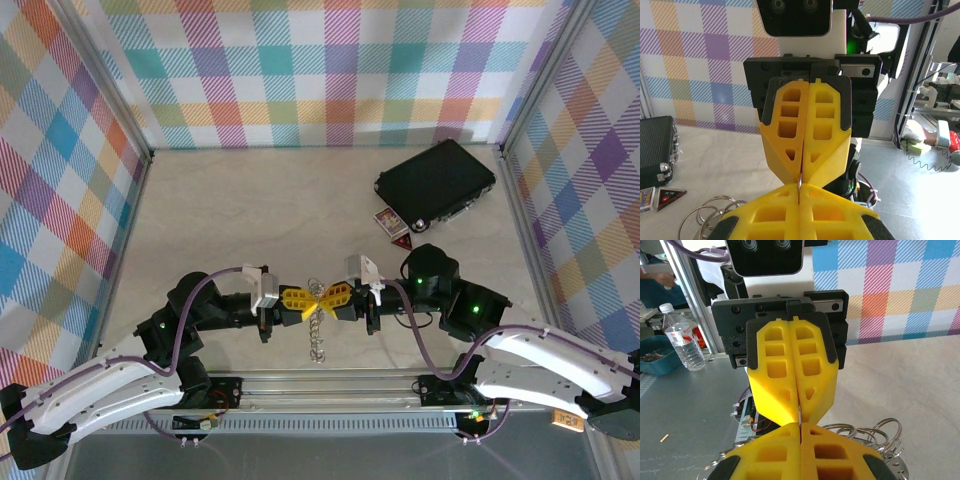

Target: Put the keys on the keyring

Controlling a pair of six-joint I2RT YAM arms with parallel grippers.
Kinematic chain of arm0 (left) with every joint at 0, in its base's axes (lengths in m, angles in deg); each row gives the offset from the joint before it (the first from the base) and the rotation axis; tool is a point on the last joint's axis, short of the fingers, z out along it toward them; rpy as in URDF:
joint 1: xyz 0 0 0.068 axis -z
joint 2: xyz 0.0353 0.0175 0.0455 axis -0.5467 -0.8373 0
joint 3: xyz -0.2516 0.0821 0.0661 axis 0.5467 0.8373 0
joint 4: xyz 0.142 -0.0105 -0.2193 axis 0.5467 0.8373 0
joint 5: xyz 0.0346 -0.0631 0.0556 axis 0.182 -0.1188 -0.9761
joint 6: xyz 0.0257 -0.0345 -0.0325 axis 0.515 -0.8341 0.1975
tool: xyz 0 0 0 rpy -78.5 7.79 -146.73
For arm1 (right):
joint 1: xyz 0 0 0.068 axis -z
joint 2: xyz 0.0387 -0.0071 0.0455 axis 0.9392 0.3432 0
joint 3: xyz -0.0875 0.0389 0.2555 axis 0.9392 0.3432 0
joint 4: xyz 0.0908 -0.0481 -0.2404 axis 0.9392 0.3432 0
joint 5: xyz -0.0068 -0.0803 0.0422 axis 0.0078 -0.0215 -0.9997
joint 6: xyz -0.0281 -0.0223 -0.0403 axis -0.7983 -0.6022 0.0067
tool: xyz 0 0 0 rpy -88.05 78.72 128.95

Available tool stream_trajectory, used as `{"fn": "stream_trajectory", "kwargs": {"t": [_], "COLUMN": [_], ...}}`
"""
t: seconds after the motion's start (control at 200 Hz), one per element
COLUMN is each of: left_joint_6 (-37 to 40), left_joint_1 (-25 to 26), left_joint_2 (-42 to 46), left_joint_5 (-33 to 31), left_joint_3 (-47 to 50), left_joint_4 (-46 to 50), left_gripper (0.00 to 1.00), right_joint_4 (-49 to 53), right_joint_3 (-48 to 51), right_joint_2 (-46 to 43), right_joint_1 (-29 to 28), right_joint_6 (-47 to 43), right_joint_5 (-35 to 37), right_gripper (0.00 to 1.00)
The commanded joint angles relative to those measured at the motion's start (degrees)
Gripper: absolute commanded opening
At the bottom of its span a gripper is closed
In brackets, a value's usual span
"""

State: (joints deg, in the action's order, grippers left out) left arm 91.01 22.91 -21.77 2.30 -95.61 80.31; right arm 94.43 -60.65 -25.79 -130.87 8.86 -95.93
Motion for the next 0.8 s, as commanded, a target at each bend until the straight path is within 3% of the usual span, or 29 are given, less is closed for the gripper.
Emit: {"fn": "stream_trajectory", "kwargs": {"t": [0.0,0.16,0.36,0.44,0.655,0.795], "left_joint_6": [-0.51,-0.03,-0.30,-0.67,-1.38,-1.99], "left_joint_1": [-0.33,-0.34,-0.33,-0.40,-0.33,-0.33], "left_joint_2": [0.38,0.59,0.89,0.87,1.29,1.65], "left_joint_5": [-0.66,-1.10,-0.75,-0.44,-0.13,-0.31], "left_joint_3": [0.28,0.37,0.50,0.63,0.76,1.07], "left_joint_4": [-6.72,-5.39,-6.38,-7.14,-8.16,-8.90], "left_gripper": [0.00,0.00,0.00,0.00,0.00,0.00], "right_joint_4": [2.85,7.73,6.60,6.55,3.72,2.01], "right_joint_3": [-2.13,-5.02,-4.28,-3.50,-1.10,0.56], "right_joint_2": [1.57,2.69,1.57,1.21,-1.04,-2.76], "right_joint_1": [-0.06,-0.08,-0.07,-0.07,-0.11,-0.11], "right_joint_6": [-0.70,-1.33,0.78,0.98,1.55,0.51], "right_joint_5": [0.41,1.22,-0.95,-1.25,-2.85,-2.01], "right_gripper": [0.00,0.00,0.23,0.26,0.27,0.17]}}
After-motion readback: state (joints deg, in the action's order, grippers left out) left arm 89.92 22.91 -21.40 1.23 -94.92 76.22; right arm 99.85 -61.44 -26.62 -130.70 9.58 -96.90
